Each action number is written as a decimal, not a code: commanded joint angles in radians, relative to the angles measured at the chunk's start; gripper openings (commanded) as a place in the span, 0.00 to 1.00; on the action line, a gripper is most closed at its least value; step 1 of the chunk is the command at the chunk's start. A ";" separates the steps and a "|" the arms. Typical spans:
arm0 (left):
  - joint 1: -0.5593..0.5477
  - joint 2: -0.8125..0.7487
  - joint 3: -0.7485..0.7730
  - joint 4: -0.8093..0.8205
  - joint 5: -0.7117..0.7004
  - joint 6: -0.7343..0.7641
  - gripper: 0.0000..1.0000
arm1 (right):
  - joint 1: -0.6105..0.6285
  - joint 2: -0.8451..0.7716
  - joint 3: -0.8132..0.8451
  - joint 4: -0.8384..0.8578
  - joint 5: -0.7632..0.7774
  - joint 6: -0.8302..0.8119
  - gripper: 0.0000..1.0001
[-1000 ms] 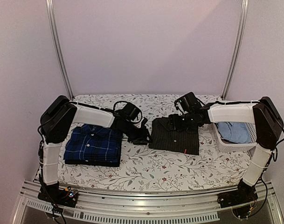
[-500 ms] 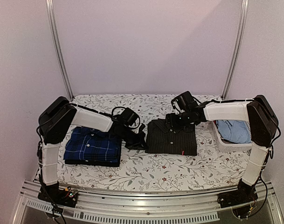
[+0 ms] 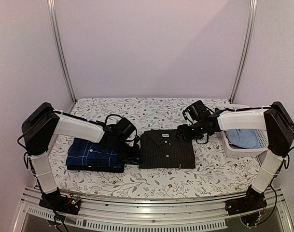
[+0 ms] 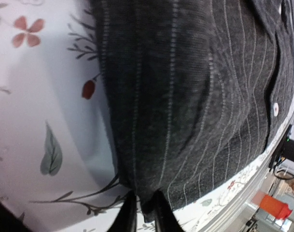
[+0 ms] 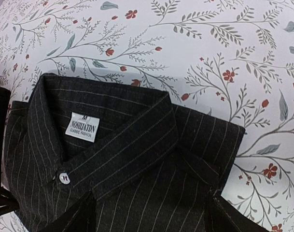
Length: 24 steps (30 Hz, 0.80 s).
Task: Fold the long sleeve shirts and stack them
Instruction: Move the square-folded shirt to the center of the board, then pick up the square-folded shirt from the center of the board.
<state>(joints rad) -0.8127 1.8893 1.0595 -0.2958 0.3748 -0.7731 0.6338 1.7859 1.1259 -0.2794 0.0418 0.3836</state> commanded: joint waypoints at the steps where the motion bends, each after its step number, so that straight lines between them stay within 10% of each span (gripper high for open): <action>1: -0.007 -0.080 0.028 -0.091 -0.105 0.008 0.24 | -0.003 -0.136 -0.095 -0.027 0.008 0.045 0.75; 24: 0.064 0.069 0.238 -0.117 -0.148 0.107 0.37 | -0.068 -0.162 -0.269 -0.002 -0.027 0.151 0.68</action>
<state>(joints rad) -0.7620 1.9278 1.2774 -0.4046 0.2390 -0.6910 0.5854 1.5986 0.8738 -0.2985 0.0353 0.5114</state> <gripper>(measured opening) 0.370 0.688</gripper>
